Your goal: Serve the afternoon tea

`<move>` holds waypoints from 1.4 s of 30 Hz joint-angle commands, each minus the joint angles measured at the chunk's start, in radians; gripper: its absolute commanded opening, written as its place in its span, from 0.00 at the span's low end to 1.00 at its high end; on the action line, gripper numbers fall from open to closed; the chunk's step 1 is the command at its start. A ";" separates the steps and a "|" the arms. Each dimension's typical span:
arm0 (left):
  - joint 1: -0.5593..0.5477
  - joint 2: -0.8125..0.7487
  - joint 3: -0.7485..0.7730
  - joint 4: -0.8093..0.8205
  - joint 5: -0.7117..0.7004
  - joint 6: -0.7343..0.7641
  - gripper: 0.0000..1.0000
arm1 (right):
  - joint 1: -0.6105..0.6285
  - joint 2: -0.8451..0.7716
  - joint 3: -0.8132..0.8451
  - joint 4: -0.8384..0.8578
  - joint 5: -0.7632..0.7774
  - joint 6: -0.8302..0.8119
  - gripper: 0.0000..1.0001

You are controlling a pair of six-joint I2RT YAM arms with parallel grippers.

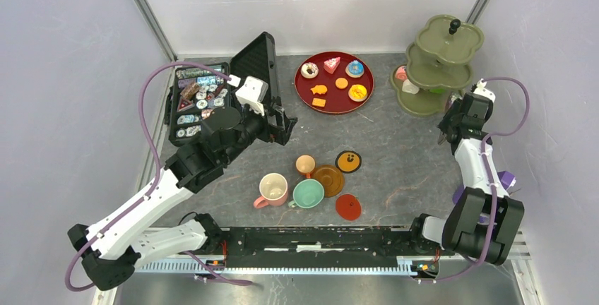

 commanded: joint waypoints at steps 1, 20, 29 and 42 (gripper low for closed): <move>0.004 0.007 0.022 0.008 -0.002 -0.018 1.00 | -0.016 0.032 0.044 0.123 -0.035 0.061 0.24; 0.004 0.031 0.025 0.004 -0.001 -0.015 1.00 | -0.022 0.137 0.008 0.262 -0.020 0.168 0.30; 0.004 0.035 0.025 0.004 0.000 -0.015 1.00 | -0.021 0.181 -0.004 0.295 -0.034 0.168 0.32; 0.004 0.038 0.025 0.004 -0.004 -0.013 1.00 | -0.022 0.214 -0.012 0.305 -0.055 0.161 0.38</move>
